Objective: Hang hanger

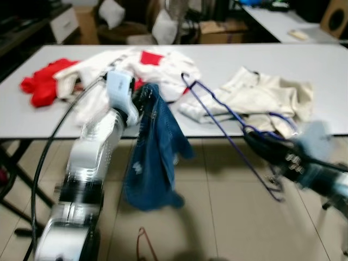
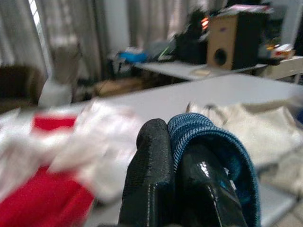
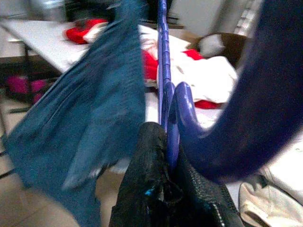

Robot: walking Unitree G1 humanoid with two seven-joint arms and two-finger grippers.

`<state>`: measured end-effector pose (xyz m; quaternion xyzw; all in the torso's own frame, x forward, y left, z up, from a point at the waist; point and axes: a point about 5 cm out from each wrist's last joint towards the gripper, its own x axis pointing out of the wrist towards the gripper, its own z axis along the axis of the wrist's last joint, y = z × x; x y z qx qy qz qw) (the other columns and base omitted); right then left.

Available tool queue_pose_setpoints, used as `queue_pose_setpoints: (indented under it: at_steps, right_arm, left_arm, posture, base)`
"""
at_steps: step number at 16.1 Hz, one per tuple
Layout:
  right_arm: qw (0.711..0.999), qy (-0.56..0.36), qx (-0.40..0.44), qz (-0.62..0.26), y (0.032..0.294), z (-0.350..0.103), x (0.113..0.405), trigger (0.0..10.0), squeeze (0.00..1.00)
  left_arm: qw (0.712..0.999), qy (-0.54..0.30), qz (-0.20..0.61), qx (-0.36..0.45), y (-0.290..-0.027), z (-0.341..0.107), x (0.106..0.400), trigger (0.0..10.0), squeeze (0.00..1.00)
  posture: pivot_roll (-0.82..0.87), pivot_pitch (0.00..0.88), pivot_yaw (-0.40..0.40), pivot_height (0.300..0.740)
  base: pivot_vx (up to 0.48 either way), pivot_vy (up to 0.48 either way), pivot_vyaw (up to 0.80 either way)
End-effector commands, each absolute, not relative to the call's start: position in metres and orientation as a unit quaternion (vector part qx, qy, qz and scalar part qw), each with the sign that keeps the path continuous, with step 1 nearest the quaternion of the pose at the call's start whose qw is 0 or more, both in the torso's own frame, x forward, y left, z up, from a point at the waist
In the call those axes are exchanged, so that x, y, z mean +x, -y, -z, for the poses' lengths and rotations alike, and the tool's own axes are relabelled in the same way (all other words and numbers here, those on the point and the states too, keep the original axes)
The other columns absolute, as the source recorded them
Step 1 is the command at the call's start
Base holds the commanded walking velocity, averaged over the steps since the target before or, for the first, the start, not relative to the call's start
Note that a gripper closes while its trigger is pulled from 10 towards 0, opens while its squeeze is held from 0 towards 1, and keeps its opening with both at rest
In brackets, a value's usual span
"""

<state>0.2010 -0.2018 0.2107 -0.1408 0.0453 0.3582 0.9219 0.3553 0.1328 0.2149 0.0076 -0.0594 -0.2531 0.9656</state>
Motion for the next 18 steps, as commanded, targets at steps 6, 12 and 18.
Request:
queue_pose_setpoints:
  at_steps: [6,12,18]
  right_arm:
    - [0.864,-0.061,-0.141,-0.48,0.197,-0.224,0.179,10.0,0.0]
    - [0.839,-0.093,-0.19,-0.502,0.196,-0.219,0.197,10.0,0.0]
    - [0.817,-0.082,-0.23,-0.522,0.189,-0.226,0.228,10.0,0.0]
  left_arm:
    - [0.959,0.116,0.252,0.054,-0.144,-0.262,0.378,10.0,0.0]
    - [0.93,0.178,0.317,0.056,-0.14,-0.296,0.37,10.0,0.0]
    - [0.903,0.228,0.357,0.067,-0.139,-0.327,0.351,10.0,0.0]
  posture:
    - [-0.22,0.0,0.044,0.74]
    - [-0.22,0.0,0.014,0.74]
    - [-0.2,0.0,-0.013,0.74]
  base:
    - [0.402,0.0,0.0]
    - [0.402,0.0,0.0]
    - [0.402,0.0,0.0]
